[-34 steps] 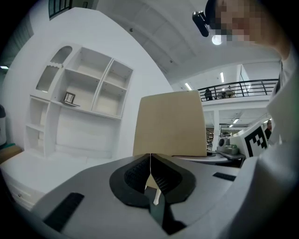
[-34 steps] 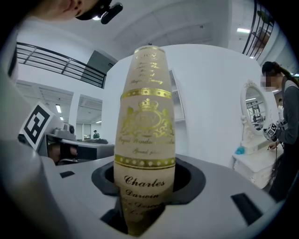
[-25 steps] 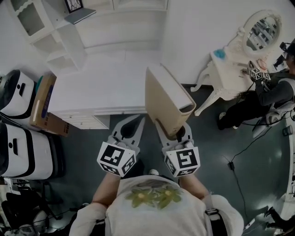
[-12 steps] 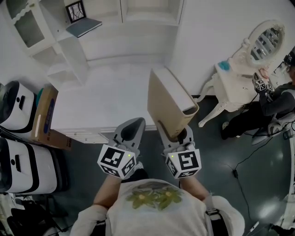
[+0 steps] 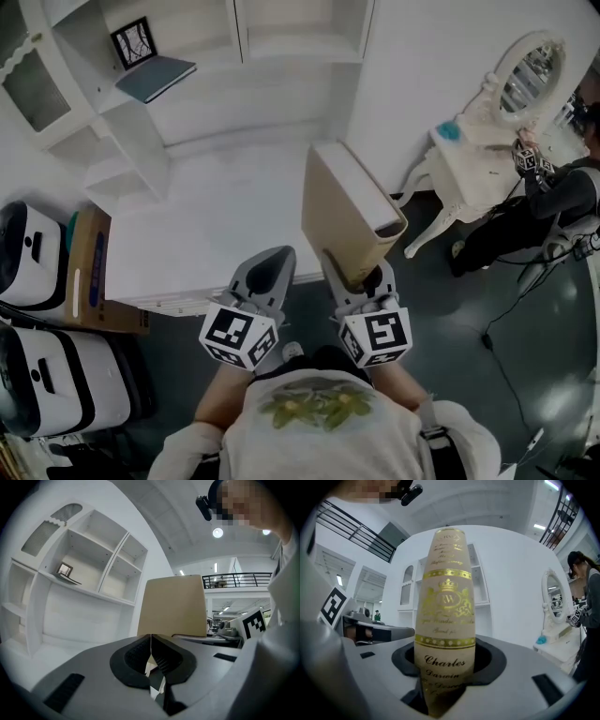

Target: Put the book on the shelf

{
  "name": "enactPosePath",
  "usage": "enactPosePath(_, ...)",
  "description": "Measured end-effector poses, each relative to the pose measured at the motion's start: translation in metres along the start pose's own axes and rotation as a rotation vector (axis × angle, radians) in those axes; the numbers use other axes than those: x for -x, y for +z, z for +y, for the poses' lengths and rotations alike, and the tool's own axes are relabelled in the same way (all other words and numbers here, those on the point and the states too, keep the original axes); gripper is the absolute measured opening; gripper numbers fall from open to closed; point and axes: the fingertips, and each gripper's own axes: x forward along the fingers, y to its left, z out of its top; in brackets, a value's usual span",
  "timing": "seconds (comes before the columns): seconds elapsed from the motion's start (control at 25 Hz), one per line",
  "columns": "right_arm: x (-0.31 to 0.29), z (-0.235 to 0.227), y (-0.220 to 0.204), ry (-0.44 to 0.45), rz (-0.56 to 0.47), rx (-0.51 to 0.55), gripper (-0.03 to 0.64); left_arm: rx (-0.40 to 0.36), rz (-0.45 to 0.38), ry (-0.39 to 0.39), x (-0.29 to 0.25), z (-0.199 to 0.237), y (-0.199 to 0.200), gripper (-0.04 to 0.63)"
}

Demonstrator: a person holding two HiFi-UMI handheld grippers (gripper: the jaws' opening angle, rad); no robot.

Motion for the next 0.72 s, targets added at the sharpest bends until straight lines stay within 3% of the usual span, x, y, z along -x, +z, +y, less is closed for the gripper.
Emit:
enactPosePath(0.36,-0.016,-0.007,-0.007,-0.043,0.020,-0.014,0.229,0.048,0.022,-0.022,-0.012,0.022,-0.014,0.028)
enactPosePath(0.72,-0.055,-0.020,0.001,-0.041,-0.004,-0.019,0.229,0.034,0.017,-0.028,-0.036,0.049,-0.004,0.028)
